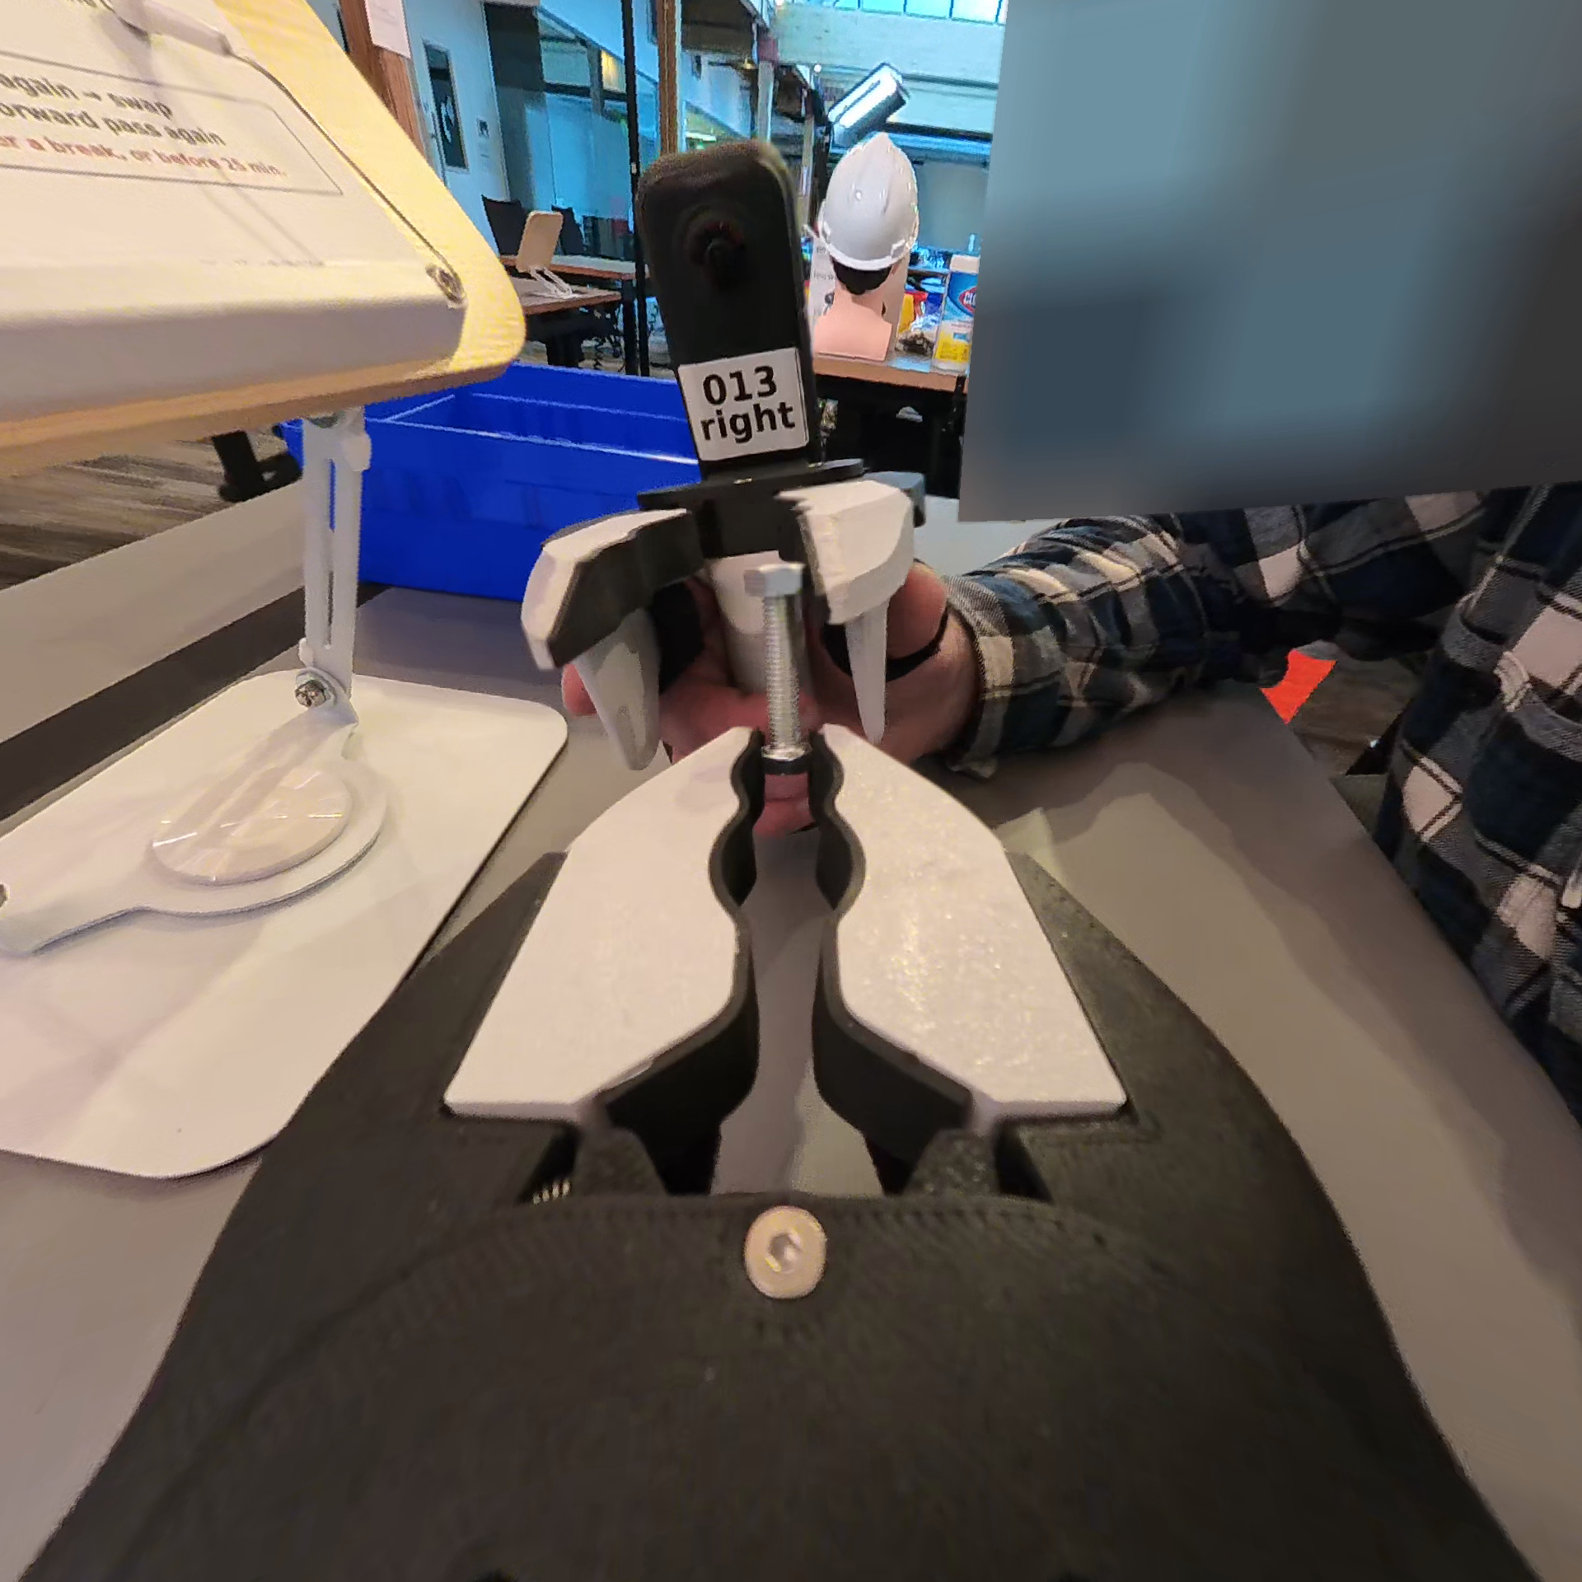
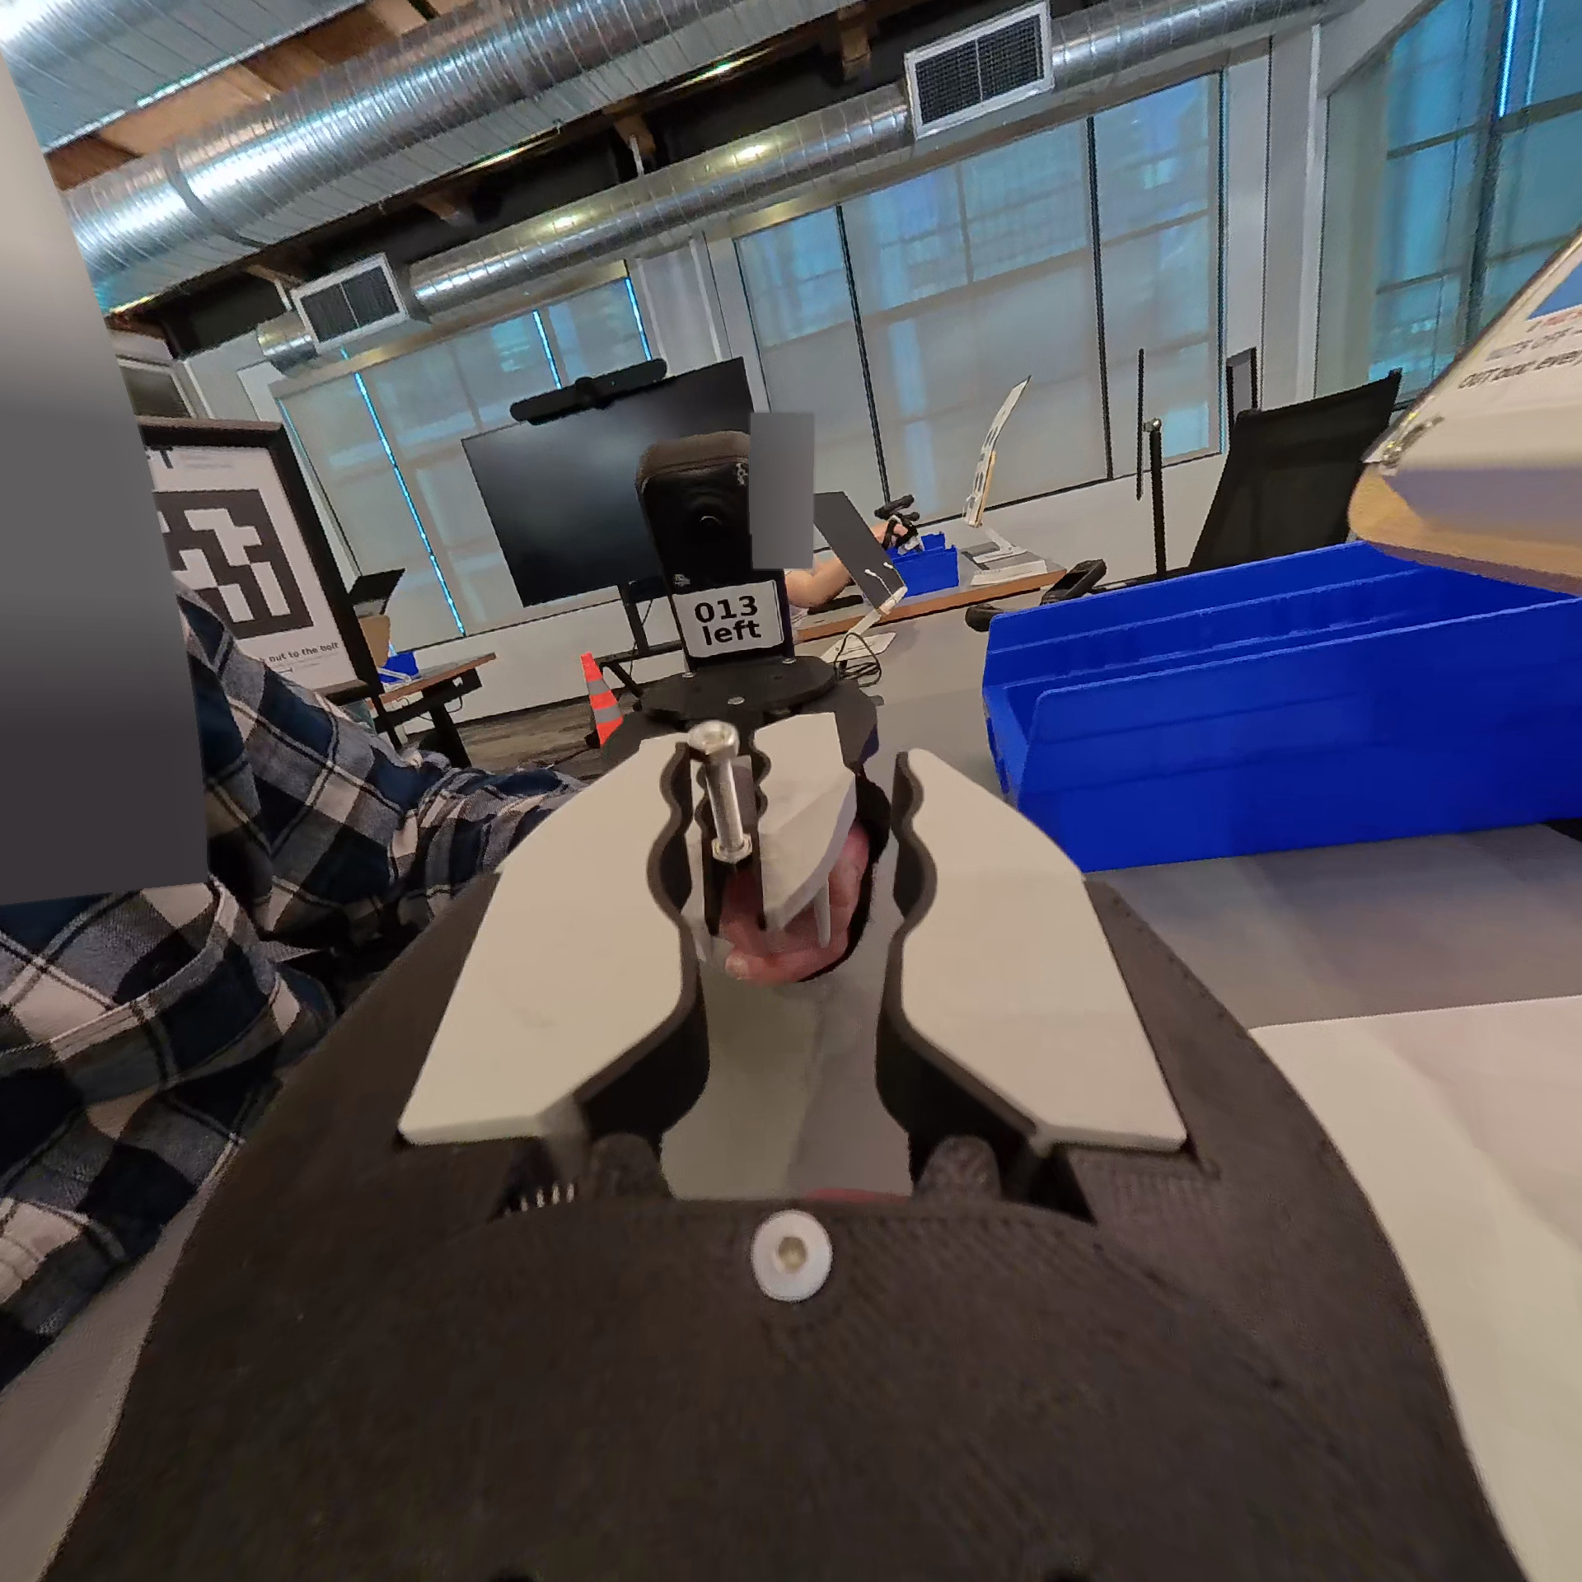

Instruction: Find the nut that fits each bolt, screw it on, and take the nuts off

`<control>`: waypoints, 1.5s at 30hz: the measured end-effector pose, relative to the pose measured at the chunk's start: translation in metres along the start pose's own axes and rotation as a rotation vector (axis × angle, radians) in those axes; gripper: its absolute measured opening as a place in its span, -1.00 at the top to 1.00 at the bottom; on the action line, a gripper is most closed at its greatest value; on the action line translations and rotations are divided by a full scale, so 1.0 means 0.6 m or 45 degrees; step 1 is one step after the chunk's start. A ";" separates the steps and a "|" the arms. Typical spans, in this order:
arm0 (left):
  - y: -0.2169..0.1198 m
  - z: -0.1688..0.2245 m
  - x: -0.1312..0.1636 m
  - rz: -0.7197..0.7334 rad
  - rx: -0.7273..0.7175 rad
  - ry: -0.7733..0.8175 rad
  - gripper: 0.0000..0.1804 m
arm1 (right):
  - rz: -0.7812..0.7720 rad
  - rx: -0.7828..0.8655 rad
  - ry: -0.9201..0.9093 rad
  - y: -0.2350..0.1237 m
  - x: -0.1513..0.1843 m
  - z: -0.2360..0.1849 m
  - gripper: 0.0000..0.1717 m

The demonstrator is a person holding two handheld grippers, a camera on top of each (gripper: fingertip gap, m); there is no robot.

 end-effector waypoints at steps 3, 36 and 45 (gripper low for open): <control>-0.006 -0.001 -0.005 0.027 -0.003 -0.002 0.90 | -0.006 0.016 -0.013 -0.004 0.000 0.007 0.52; -0.011 -0.009 0.012 -0.195 -0.127 0.118 0.90 | -0.112 -0.016 -0.153 -0.001 -0.002 -0.012 0.61; -0.028 -0.036 0.026 -0.462 -0.404 0.316 0.90 | -0.301 0.068 -0.237 0.004 0.015 0.000 0.71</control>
Point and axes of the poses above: each gripper's, where its closed fingertips meet, y out along the fingers, x out of its underside, z = x × y across the jaws, the point moved 3 cm from there along -y, back along the fingers, and after that the axes turned 9 degrees about x, right-handed, at the moved point
